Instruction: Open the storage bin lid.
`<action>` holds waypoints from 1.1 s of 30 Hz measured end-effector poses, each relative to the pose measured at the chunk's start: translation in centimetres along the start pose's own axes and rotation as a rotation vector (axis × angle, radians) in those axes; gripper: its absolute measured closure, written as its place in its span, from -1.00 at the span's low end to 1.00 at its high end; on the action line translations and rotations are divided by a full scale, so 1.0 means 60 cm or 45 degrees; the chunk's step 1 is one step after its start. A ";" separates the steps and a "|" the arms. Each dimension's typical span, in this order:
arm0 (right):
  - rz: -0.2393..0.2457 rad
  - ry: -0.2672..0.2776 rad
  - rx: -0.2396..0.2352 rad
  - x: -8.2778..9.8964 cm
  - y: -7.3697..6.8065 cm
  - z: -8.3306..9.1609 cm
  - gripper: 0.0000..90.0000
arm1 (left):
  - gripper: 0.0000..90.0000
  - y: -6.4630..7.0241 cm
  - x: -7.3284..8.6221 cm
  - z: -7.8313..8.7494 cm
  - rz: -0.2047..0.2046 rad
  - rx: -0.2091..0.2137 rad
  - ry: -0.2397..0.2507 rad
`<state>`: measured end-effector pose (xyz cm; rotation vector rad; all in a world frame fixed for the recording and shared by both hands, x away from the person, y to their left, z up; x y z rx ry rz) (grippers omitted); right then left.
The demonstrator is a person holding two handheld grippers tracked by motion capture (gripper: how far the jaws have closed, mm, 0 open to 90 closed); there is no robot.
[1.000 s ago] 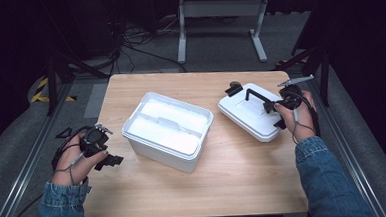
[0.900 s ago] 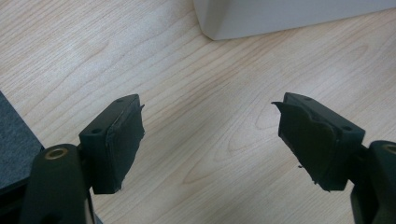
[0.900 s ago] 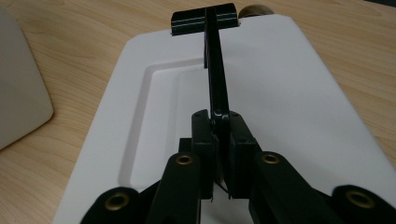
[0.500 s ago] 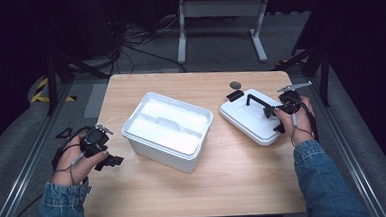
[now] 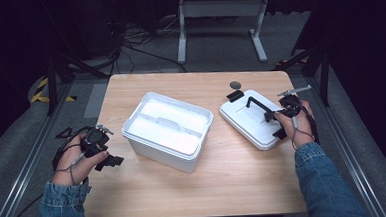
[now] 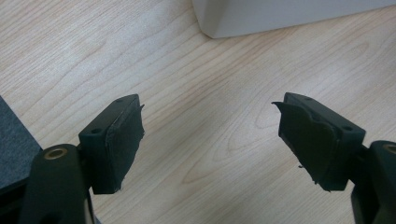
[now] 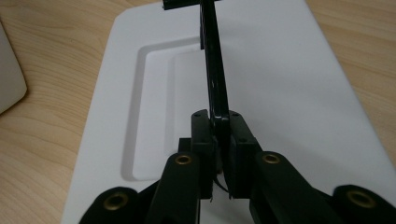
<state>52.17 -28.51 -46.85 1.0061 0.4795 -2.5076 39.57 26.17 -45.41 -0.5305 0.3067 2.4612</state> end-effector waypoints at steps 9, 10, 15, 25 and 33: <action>-0.029 -0.027 -0.005 0.015 0.006 -0.009 0.87 | -0.50 -0.004 -0.001 -0.001 -0.026 -0.013 -0.002; -0.035 -0.028 -0.004 0.017 0.007 -0.010 0.87 | -0.50 -0.004 -0.001 -0.001 -0.021 -0.008 -0.002; -0.053 -0.054 0.010 0.024 0.012 -0.016 0.86 | -0.52 -0.003 0.001 -0.001 0.015 -0.006 0.007; -0.044 0.062 0.085 0.012 0.032 -0.007 0.29 | -0.52 -0.005 0.003 0.000 0.005 -0.014 0.010; -0.036 0.188 0.088 -0.012 0.028 0.031 0.08 | -0.52 -0.002 0.006 0.002 0.017 -0.010 0.007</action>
Point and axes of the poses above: each handheld gripper's, and its own axes: z roughly backward along the jaws, x roughly out of its underside, y roughly to its right, the point moved 7 cm from there along -z, roughly forward along the jaws, and after that the axes turned 7 degrees about y, right-handed, at the moved point
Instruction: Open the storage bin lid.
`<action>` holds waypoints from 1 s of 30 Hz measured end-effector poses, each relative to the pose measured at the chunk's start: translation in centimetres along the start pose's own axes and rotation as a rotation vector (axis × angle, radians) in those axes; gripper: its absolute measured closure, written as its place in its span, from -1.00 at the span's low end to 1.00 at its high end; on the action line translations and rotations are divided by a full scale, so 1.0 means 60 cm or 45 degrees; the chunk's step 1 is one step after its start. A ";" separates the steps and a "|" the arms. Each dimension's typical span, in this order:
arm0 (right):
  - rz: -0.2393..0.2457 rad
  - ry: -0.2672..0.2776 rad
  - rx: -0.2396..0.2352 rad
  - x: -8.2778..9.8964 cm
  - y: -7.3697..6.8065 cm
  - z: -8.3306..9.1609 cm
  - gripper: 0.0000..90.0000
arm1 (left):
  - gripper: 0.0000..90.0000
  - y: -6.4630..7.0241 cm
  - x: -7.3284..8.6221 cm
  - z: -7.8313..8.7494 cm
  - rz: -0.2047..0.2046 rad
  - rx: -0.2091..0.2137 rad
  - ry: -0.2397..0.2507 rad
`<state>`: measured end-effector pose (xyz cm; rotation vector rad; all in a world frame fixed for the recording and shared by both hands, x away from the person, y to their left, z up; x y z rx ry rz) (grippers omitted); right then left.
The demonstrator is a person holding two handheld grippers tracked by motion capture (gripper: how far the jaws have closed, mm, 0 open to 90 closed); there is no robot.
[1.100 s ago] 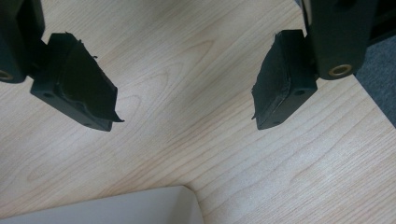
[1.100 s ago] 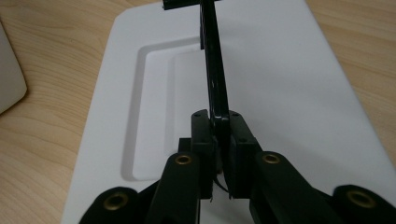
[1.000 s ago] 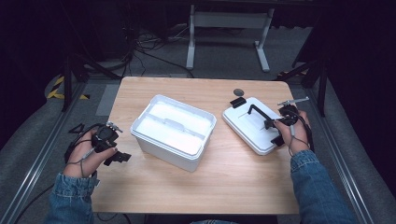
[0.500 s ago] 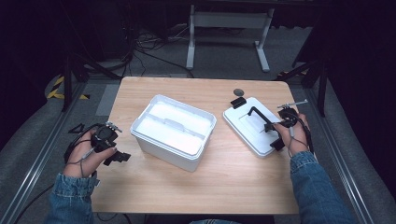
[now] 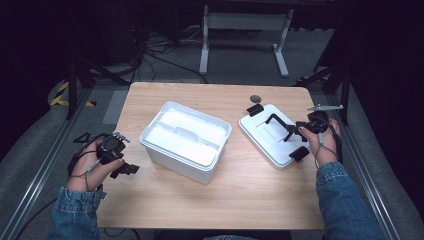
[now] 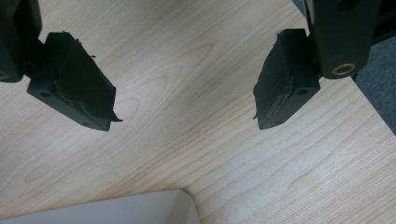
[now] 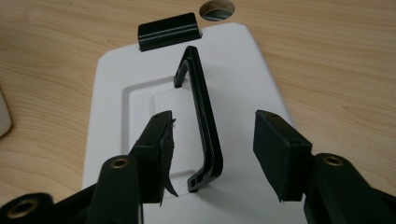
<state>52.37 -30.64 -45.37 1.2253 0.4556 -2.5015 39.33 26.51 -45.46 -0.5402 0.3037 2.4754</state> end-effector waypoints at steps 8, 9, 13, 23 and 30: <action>0.032 0.033 -0.069 -0.017 -0.032 0.043 -0.01 | -0.53 0.001 0.001 0.002 -0.012 -0.009 0.003; 0.039 0.032 -0.080 -0.018 -0.038 0.047 -0.02 | -0.53 0.000 0.001 0.002 -0.016 -0.011 0.004; 0.081 0.021 -0.131 -0.019 -0.064 0.059 -0.04 | -0.53 0.004 0.002 0.002 -0.007 -0.003 0.000; 0.157 -0.003 -0.268 -0.006 -0.141 0.093 -0.04 | -0.53 0.007 0.000 0.003 -0.028 -0.003 0.003; 0.196 -0.023 -0.318 0.016 -0.176 0.100 -0.04 | -0.53 0.007 0.001 0.004 -0.018 0.003 0.001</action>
Point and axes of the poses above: each handheld gripper's, and its own axes: z roughly backward along the jaws, x roughly out of its underside, y roughly to its right, the point moved 7 cm from there along -z, roughly forward along the jaws, and after that the axes turned 7 degrees about y, right-handed, at the moved point
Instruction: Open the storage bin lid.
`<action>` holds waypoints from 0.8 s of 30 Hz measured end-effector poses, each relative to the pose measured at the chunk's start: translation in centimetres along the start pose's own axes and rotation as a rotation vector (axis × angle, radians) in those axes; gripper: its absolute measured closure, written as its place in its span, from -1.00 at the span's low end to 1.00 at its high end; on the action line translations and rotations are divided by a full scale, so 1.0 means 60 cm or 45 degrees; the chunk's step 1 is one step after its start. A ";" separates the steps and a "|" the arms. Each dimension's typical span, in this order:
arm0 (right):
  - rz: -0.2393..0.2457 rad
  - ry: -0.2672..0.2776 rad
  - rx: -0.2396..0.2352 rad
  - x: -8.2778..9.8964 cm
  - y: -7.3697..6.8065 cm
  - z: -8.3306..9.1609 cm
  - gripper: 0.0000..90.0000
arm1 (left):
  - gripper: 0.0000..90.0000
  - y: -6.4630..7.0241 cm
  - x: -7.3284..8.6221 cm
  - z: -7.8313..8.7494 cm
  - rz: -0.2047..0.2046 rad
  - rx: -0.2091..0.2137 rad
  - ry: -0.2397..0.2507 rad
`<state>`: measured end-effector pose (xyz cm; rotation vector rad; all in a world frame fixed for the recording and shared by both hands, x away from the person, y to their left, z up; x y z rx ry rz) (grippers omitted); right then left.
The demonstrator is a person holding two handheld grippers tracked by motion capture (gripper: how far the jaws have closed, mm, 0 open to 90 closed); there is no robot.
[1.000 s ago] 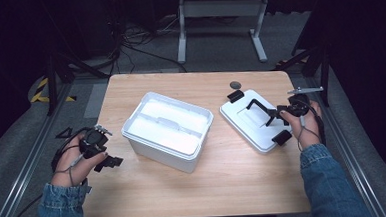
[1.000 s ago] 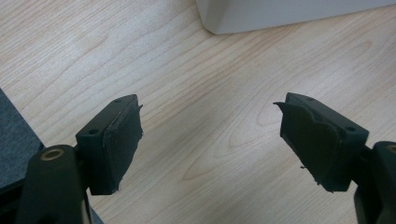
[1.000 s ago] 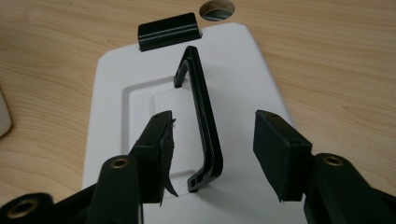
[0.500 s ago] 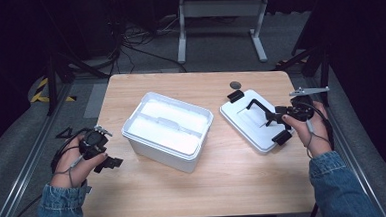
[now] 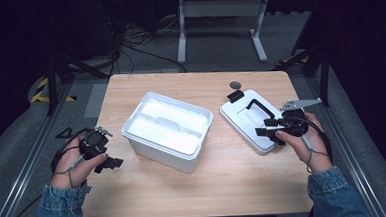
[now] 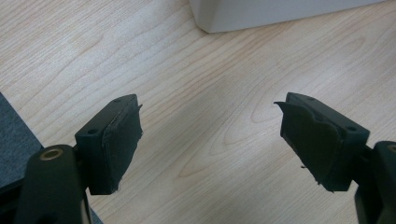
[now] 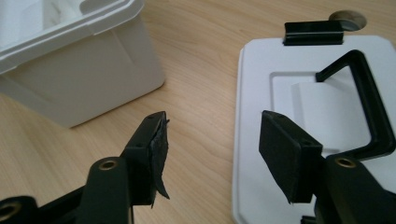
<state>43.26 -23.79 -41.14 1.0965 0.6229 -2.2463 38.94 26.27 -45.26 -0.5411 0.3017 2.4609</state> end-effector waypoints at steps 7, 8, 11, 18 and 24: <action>0.020 -0.023 -0.039 0.020 -0.030 0.003 -0.02 | -0.53 0.000 -0.001 -0.002 -0.002 -0.001 0.001; 0.023 -0.019 -0.045 0.022 -0.034 0.003 -0.02 | -0.53 0.000 -0.001 -0.002 -0.004 0.000 -0.001; 0.034 -0.023 -0.061 0.031 -0.048 0.002 -0.02 | -0.53 0.000 0.000 -0.002 0.001 -0.004 -0.005; 0.049 -0.066 -0.087 0.054 -0.071 -0.005 -0.01 | -0.53 -0.001 -0.002 -0.003 -0.014 -0.006 -0.003; 0.067 -0.120 -0.092 0.070 -0.082 -0.018 -0.01 | -0.53 0.000 -0.002 -0.002 -0.016 -0.004 -0.002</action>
Point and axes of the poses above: each handheld gripper's, and its own axes: z roughly backward along the jaws, x roughly out of its underside, y roughly to its right, the point moved 7 cm from there along -z, roughly forward along the jaws, and after that the axes turned 7 degrees about y, right-handed, at the moved point
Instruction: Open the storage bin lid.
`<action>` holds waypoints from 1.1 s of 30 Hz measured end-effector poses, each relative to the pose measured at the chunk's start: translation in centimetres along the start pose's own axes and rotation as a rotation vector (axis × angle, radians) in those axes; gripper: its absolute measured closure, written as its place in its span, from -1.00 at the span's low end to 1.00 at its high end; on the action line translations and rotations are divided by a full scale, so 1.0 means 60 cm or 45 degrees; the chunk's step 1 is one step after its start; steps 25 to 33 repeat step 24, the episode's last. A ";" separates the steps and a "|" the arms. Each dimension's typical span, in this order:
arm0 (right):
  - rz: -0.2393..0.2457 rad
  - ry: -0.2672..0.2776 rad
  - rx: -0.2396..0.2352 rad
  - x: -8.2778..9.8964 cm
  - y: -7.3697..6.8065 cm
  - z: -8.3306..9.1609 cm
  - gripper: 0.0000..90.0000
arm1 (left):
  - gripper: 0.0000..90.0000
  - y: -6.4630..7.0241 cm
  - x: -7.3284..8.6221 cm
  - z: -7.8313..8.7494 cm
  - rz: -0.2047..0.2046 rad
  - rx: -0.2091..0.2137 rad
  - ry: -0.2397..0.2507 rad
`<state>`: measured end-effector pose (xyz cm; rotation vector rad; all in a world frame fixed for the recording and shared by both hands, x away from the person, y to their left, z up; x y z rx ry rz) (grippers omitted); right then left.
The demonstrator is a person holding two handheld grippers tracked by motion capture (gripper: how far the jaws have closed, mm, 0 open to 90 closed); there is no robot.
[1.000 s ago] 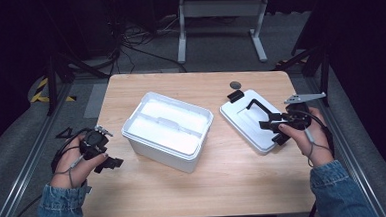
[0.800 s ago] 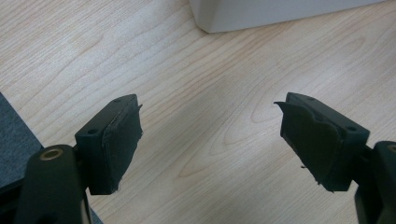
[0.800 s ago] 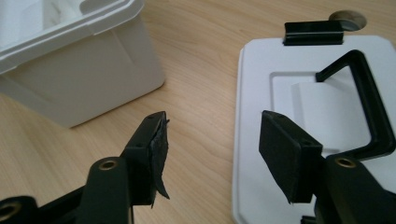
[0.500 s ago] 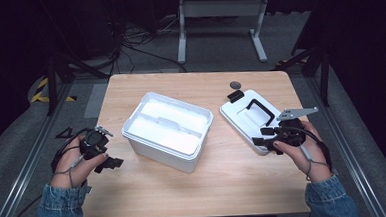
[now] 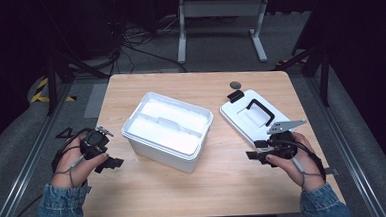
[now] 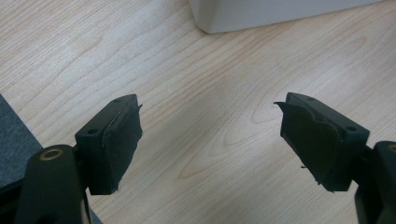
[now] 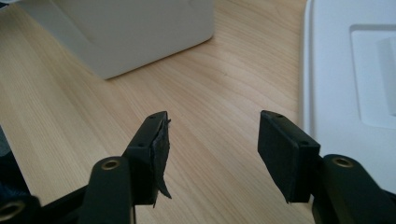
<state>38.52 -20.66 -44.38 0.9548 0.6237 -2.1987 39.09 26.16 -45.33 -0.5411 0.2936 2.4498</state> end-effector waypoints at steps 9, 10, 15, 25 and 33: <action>-0.005 -0.086 -0.020 0.022 -0.006 -0.025 0.00 | -0.53 -0.002 0.001 -0.002 0.000 0.002 -0.003; 0.001 -0.097 -0.022 0.024 -0.007 -0.029 0.00 | -0.53 -0.003 0.001 -0.002 -0.002 -0.001 -0.006; 0.012 -0.128 -0.027 0.033 -0.010 -0.042 -0.02 | -0.53 -0.001 0.002 -0.003 0.001 0.004 -0.012; 0.041 -0.132 -0.055 0.053 -0.019 -0.075 -0.03 | -0.53 -0.002 0.003 -0.005 -0.003 0.011 -0.016; 0.041 -0.132 -0.055 0.053 -0.019 -0.075 -0.03 | -0.53 -0.002 0.003 -0.005 -0.003 0.011 -0.016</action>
Point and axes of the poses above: each handheld gripper's, and its own axes: z roughly backward along the jaws, x roughly out of its underside, y roughly to its right, the point moved 7 cm from there along -z, roughly forward along the jaws, and after that the axes turned 7 degrees about y, right-handed, at the moved point
